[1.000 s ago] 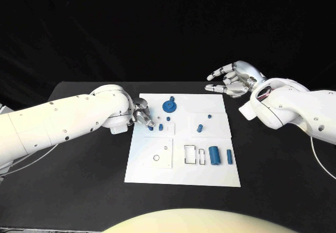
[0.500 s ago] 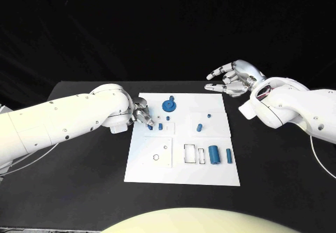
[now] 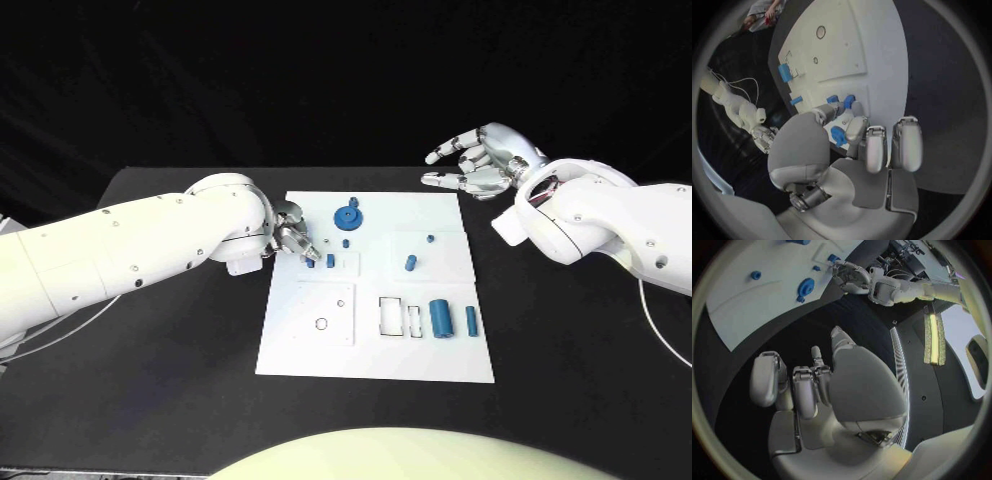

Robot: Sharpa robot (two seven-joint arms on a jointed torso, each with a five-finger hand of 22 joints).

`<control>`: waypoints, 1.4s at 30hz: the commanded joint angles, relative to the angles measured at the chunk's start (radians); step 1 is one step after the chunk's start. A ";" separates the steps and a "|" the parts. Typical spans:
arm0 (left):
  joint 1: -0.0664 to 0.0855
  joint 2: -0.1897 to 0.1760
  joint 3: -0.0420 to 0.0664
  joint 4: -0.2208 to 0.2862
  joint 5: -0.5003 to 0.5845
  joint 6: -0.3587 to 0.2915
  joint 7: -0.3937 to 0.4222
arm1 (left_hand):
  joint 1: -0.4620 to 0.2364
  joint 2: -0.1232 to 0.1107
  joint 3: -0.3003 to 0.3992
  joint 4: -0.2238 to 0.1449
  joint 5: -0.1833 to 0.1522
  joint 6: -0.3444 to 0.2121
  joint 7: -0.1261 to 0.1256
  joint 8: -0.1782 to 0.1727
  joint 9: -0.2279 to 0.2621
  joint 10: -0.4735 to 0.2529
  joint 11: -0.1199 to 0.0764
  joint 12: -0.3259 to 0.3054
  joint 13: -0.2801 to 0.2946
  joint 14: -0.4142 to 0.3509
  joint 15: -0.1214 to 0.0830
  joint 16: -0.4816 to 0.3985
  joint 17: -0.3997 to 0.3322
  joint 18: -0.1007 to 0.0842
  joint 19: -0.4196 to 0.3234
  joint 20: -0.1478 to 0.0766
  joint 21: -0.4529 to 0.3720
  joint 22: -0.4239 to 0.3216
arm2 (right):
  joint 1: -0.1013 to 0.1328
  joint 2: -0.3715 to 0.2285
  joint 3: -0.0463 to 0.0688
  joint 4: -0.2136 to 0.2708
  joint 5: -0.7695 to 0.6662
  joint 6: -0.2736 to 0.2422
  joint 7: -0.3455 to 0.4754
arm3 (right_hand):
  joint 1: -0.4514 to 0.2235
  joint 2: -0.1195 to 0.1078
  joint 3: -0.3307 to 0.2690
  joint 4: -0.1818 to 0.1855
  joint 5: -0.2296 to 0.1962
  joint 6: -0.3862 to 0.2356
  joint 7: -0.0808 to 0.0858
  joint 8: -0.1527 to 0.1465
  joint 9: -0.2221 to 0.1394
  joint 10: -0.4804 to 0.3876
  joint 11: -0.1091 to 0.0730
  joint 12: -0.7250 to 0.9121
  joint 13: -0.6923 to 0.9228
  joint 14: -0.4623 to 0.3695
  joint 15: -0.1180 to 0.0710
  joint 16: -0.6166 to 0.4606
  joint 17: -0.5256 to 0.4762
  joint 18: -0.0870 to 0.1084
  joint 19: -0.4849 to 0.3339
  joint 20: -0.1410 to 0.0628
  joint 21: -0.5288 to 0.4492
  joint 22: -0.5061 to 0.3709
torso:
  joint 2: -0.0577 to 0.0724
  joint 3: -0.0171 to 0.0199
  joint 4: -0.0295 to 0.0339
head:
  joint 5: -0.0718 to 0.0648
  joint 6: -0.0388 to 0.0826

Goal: Assemble the parts on the task board

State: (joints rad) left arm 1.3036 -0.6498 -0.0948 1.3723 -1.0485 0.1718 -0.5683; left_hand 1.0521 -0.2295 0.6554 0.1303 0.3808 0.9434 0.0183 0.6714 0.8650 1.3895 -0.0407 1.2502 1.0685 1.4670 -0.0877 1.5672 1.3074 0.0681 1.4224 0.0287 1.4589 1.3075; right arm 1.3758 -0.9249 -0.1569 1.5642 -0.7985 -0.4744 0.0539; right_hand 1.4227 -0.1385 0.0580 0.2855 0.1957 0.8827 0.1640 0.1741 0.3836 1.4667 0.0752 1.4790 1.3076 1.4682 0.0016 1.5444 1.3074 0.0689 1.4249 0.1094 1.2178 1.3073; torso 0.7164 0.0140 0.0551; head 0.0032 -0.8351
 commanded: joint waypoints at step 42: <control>-0.004 -0.042 0.032 0.003 0.160 -0.180 0.123 | 0.007 0.075 -0.478 0.163 -0.209 -0.150 0.080 -0.082 -0.030 -0.209 0.064 -0.137 -0.226 0.041 0.050 -0.091 0.100 0.035 -0.150 0.040 -0.142 -0.184 | -0.003 0.002 0.000 -0.006 -0.004 0.007 0.018 | -0.008 0.003 -0.005 0.001 0.002 -0.011 -0.001 0.006 0.001 0.009 0.004 -0.006 0.163 0.081 0.003 -0.006 0.169 0.009 -0.005 -0.003 -0.008 0.039 | 0.000 0.0005 0.0000 | -0.006 0.010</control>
State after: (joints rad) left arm 1.2998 -0.6908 -0.0639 1.3707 -0.9688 0.0674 -0.5301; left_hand 1.0527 -0.1683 0.1981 0.2938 0.1743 0.8086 0.0925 0.5953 0.8438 1.2092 0.0164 1.1377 0.8790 1.4655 -0.0449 1.4936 1.3079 0.0866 1.2969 0.0631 1.3406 1.1593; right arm 1.3739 -0.9237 -0.1569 1.5582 -0.7978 -0.4747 0.0579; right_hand 1.4227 -0.1385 0.0580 0.2855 0.1957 0.8791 0.1604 0.1740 0.3830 1.4667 0.0752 1.4790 1.3078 1.4682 0.0016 1.5444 1.3079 0.0689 1.4249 0.1094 1.2131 1.3076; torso 0.7162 0.0143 0.0553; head -0.0029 -0.8271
